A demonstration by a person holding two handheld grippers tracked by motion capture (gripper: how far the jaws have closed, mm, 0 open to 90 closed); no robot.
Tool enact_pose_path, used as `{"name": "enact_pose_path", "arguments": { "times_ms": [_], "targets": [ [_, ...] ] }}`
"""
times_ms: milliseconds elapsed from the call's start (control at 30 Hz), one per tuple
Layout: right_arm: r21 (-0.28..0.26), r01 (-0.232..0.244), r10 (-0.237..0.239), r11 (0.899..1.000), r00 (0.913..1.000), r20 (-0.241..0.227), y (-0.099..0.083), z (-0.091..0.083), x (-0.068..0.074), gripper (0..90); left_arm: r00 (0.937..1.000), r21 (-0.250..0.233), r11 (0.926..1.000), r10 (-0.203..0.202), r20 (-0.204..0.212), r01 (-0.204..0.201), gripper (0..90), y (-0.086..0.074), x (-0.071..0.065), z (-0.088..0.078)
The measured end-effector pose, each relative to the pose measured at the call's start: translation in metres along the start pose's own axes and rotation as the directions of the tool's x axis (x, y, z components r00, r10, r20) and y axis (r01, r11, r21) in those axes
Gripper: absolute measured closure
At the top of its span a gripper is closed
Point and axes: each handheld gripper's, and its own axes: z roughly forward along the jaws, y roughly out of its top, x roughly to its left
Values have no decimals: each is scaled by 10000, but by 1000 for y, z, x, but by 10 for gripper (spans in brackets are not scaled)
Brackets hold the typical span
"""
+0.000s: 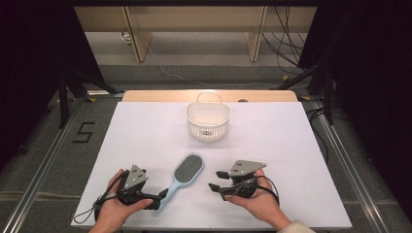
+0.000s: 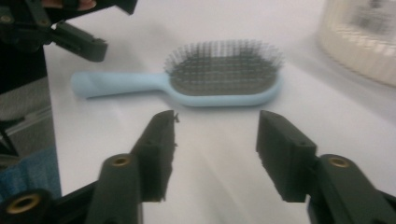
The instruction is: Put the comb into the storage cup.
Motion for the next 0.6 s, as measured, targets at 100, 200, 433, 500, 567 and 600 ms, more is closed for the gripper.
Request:
{"name": "enact_pose_path", "arguments": {
  "times_ms": [100, 200, 433, 500, 567, 600],
  "targets": [
    [-238, -152, 156, 9996, 9997, 166, -6, -9, -8, 400, 10000, 1, 10000, 17, 44, -17, 0, 1, -1, 1],
    [-588, -229, 258, 9980, 9984, 498, -15, -26, -19, 303, 9999, 103, 9999, 31, 113, -32, 0, 2, -3, 2],
    [-1082, -240, 366, 9938, 9926, 1154, -27, -54, -35, 236, 9998, 192, 9997, 119, 141, -121, 0, 5, -5, 4],
    [-1278, -153, 325, 9917, 9905, 1338, -30, -61, -38, 224, 9998, 209, 9997, 136, 140, -139, 0, 5, -6, 4],
    [-1497, -210, 430, 9885, 9884, 1454, -32, -67, -40, 217, 9997, 210, 9996, 187, 123, -190, 0, 7, -7, 6],
    [-1571, -203, 444, 9874, 9874, 1519, -33, -69, -41, 215, 9997, 220, 9995, 203, 131, -205, 0, 7, -7, 6]
  ]
}}
